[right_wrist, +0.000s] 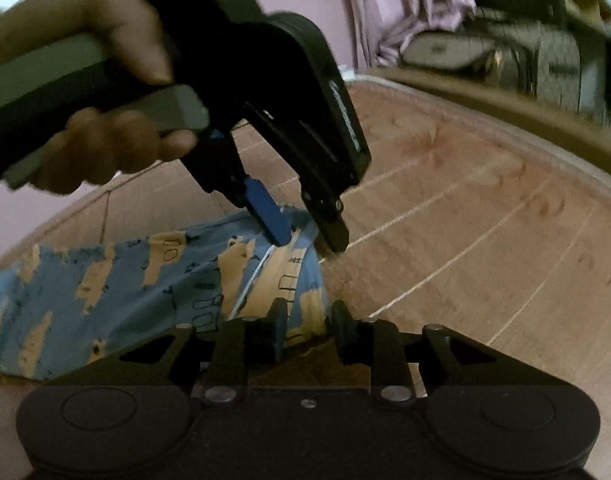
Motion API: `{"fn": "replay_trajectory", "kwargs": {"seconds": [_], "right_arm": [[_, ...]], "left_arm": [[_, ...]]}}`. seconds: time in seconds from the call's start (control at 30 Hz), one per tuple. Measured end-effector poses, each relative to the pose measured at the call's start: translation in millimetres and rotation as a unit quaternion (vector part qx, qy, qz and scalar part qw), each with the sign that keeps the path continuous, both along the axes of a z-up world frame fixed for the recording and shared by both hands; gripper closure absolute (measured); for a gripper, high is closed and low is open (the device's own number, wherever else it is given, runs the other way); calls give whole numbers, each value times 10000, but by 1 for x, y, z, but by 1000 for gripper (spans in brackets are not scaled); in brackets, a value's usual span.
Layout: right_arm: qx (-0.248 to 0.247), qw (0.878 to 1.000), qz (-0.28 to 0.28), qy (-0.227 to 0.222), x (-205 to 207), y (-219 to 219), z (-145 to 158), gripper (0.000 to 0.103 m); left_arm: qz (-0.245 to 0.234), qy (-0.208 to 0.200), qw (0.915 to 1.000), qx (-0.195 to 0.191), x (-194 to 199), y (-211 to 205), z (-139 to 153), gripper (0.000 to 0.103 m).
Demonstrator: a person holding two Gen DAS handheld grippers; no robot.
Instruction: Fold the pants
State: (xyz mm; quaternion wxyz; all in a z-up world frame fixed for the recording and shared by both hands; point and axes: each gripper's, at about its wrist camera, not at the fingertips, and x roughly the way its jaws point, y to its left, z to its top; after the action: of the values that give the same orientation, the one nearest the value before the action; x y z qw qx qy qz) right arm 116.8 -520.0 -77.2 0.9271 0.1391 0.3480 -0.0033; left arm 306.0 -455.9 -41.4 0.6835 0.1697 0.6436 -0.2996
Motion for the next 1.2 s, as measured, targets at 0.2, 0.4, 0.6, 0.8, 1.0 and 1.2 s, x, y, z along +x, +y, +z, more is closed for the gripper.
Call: {"fn": "replay_trajectory", "kwargs": {"seconds": [0.2, 0.4, 0.6, 0.8, 1.0, 1.2], "right_arm": [[1, 9999, 92, -98, 0, 5, 1, 97], [-135, 9989, 292, -352, -5, 12, 7, 98], [-159, 9984, 370, -396, -6, 16, 9, 98], [-95, 9990, 274, -345, -6, 13, 9, 95], [602, 9980, 102, -140, -5, -2, 5, 70], [155, 9997, 120, -170, -7, 10, 8, 66]], "left_arm": [[95, 41, 9999, -87, 1, 6, 2, 57], [286, 170, 9991, -274, 5, 16, 2, 60], [411, 343, 9978, -385, 10, 17, 0, 50], [439, 282, 9981, -324, 8, 9, -4, 54], [495, 345, 9974, -397, 12, 13, -6, 54], [434, 293, 9979, -380, 9, 12, -4, 53]]}}
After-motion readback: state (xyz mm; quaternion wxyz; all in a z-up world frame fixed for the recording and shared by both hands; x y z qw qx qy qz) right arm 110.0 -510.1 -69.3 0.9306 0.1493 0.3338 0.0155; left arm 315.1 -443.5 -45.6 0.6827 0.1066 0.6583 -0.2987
